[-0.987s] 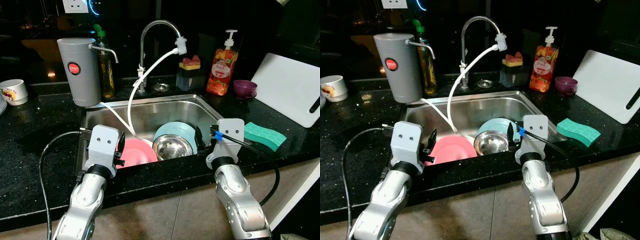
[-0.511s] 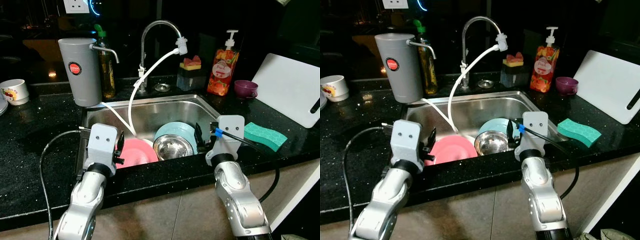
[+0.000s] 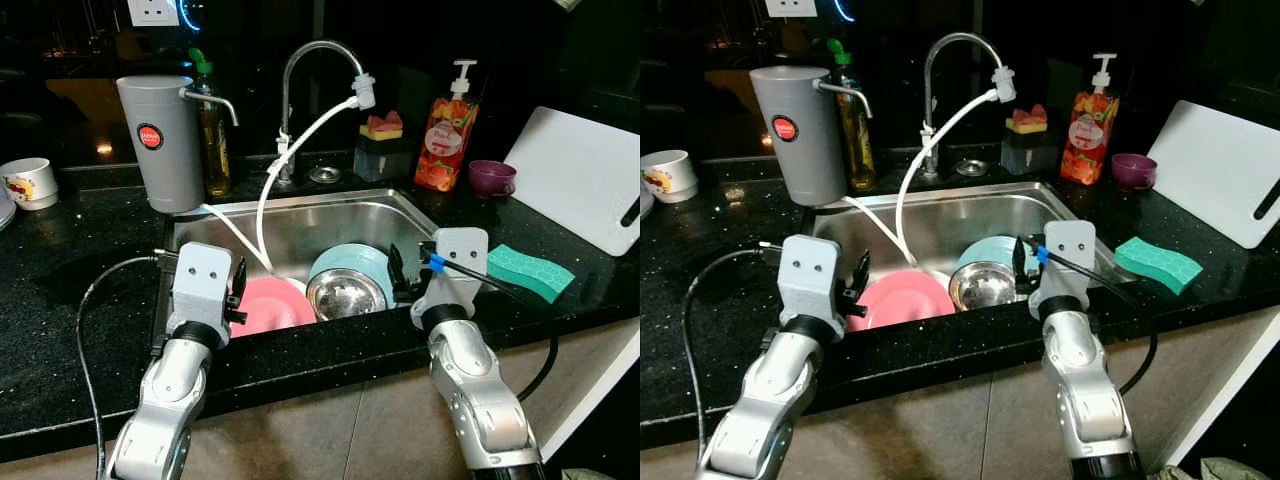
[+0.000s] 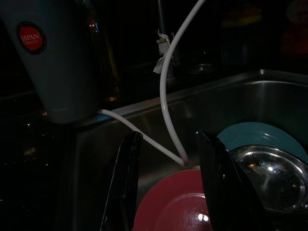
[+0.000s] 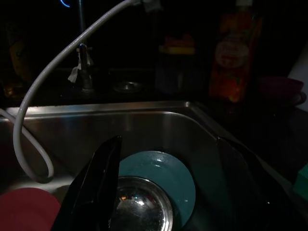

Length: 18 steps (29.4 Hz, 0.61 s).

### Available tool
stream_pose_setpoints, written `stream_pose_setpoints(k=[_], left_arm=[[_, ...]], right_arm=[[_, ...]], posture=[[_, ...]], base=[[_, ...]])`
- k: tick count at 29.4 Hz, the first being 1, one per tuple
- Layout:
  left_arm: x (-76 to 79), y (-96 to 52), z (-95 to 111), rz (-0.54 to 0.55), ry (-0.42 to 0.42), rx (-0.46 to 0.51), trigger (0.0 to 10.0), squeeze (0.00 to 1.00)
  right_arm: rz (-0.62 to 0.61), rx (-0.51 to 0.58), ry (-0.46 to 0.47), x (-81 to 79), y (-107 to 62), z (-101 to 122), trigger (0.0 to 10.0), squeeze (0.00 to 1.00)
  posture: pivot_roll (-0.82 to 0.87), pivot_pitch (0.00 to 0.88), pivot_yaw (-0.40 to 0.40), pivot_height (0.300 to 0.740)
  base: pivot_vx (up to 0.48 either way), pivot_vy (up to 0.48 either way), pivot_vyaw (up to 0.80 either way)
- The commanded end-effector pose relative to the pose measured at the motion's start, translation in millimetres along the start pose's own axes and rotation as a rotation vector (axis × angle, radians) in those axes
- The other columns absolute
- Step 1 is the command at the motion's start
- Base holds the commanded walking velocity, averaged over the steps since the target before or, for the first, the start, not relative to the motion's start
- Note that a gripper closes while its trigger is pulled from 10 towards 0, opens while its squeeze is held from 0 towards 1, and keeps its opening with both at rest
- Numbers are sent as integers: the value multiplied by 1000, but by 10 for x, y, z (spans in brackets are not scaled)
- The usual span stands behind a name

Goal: Kitchen organization

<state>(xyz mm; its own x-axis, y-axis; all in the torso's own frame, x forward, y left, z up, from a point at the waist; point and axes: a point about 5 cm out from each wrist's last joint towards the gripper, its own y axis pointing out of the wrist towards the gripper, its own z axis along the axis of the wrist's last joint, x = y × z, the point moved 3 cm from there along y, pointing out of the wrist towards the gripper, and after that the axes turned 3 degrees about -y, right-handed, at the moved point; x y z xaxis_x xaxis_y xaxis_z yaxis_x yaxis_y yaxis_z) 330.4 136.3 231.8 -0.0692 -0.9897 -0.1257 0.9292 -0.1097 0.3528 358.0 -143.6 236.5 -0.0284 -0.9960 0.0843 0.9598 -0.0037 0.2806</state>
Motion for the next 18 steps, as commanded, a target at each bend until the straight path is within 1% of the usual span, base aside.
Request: stream_pose_setpoints(k=[1, 5, 8, 12, 18], left_arm=[[-10, 24, -2, 6, 2, 5, 10000, 0], [-15, 35, 2, 4, 9, 9, 10000, 0], [-67, 49, 13, 11, 17, 10, 10000, 0], [-73, 53, 21, 18, 16, 12, 10000, 0], [-37, 54, 23, 15, 10, 17, 10000, 0]], right_arm=[[-10, 0, -17, 38, 5, -3, 10000, 0], [-22, -4, -18, 63, 1, -25, 10000, 0], [-17, 5, -2, -5, 23, -3, 10000, 0], [-9, 8, -3, -21, 30, 9, 10000, 0], [-28, 2, -13, 58, 20, -10, 10000, 0]], posture=[[120, 87, -37, 740], [129, 81, -36, 740], [129, 85, -36, 740], [125, 85, -35, 740], [120, 80, -40, 740]], base=[[0, 0, 0], [0, 0, 0], [0, 0, 0], [0, 0, 0], [0, 0, 0]])
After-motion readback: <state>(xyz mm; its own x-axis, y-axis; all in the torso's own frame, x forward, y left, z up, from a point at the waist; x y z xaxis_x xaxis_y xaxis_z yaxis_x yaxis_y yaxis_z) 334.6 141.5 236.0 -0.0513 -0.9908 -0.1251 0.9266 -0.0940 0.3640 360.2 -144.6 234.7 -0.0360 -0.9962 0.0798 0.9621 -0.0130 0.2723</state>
